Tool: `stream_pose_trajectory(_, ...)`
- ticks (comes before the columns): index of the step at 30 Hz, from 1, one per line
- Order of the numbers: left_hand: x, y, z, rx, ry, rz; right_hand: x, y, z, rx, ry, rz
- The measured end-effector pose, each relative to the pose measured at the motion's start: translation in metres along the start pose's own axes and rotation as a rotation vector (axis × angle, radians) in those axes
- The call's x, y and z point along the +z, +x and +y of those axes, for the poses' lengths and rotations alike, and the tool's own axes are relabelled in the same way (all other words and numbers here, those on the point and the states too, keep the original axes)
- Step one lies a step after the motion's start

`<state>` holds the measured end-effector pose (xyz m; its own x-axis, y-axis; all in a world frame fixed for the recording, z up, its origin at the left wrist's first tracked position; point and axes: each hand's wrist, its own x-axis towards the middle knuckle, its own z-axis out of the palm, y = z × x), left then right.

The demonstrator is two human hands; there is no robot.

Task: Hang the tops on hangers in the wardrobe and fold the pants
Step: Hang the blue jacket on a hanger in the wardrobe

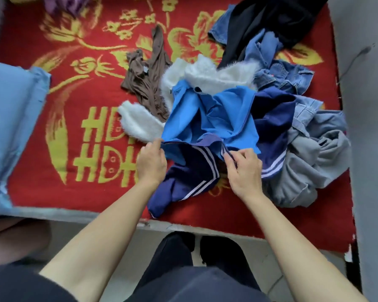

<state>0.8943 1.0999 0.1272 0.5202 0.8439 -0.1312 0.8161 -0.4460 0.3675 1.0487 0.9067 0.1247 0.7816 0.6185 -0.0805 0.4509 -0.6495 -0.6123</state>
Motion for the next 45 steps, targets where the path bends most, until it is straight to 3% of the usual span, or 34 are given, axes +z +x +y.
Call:
stream_pose_trajectory(5,-0.095,-0.035,-0.014,-0.148,-0.275,0.438,-0.031,0.012,-0.073,-0.22,0.001,0.188)
stream_pose_trajectory(9,-0.157,-0.08,-0.06,-0.285,-0.301,0.688,-0.04,0.034,-0.127,-0.335,-0.092,0.171)
stream_pose_trajectory(17,-0.236,-0.19,-0.141,-0.472,-0.268,0.918,-0.029,-0.051,-0.238,-0.404,0.122,-0.232)
stream_pose_trajectory(20,-0.261,-0.234,-0.167,-0.462,-0.298,0.984,-0.024,-0.099,-0.279,-0.325,0.413,-0.353)
stream_pose_trajectory(26,-0.304,-0.339,-0.253,-0.371,-0.41,0.976,0.005,-0.193,-0.368,-0.138,0.692,-0.423)
stream_pose_trajectory(28,-0.314,-0.385,-0.293,-0.35,-0.494,0.936,0.023,-0.243,-0.405,0.036,0.837,-0.456)
stream_pose_trajectory(31,-0.333,-0.453,-0.361,-0.332,-0.517,0.831,0.063,-0.316,-0.463,0.174,1.012,-0.642)
stream_pose_trajectory(36,-0.345,-0.578,-0.465,-0.489,-0.51,0.507,0.111,-0.434,-0.536,0.121,0.819,-0.826)
stream_pose_trajectory(39,-0.35,-0.627,-0.504,-0.581,-0.566,0.37,0.13,-0.488,-0.582,-0.117,0.6,-0.954)
stream_pose_trajectory(45,-0.367,-0.707,-0.569,-0.772,-0.543,0.676,0.159,-0.591,-0.635,-0.482,0.419,-1.18)
